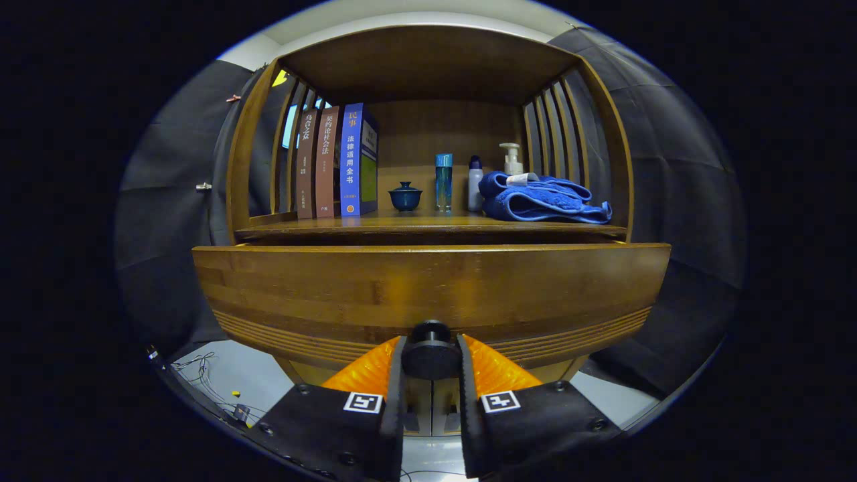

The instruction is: Pull open the drawer, take out the items inside it, and place them on the countertop above the cabinet.

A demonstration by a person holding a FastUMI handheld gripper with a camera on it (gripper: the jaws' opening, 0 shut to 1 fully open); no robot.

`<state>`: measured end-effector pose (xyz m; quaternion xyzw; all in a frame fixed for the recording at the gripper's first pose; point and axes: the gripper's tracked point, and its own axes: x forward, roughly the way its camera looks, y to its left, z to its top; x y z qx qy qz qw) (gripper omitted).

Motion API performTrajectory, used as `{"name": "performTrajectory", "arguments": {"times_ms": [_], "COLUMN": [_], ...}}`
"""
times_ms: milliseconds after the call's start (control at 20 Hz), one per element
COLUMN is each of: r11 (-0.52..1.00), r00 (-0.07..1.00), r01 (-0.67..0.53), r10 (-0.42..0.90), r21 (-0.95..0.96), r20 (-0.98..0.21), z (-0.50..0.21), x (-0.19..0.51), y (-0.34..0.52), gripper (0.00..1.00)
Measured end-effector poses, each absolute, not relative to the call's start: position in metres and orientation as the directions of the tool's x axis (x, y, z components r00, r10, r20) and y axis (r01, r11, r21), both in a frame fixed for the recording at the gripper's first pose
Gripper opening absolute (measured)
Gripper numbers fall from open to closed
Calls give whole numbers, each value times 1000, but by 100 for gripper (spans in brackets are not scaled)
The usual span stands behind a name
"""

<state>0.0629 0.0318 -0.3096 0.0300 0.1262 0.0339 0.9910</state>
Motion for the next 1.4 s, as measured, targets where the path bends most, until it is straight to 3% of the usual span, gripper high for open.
{"name": "performTrajectory", "arguments": {"times_ms": [750,1200,1300,1400], "r11": [997,996,993,992], "r00": [964,960,956,959], "r01": [-34,-16,-43,-33], "r10": [50,39,71,67], "r21": [67,85,106,125], "r20": [-261,-277,-285,-274], "z": [-312,-314,-308,-294], "x": [-6,-10,-20,-36], "y": [26,26,36,37], "gripper": [39,39,50,83]}}
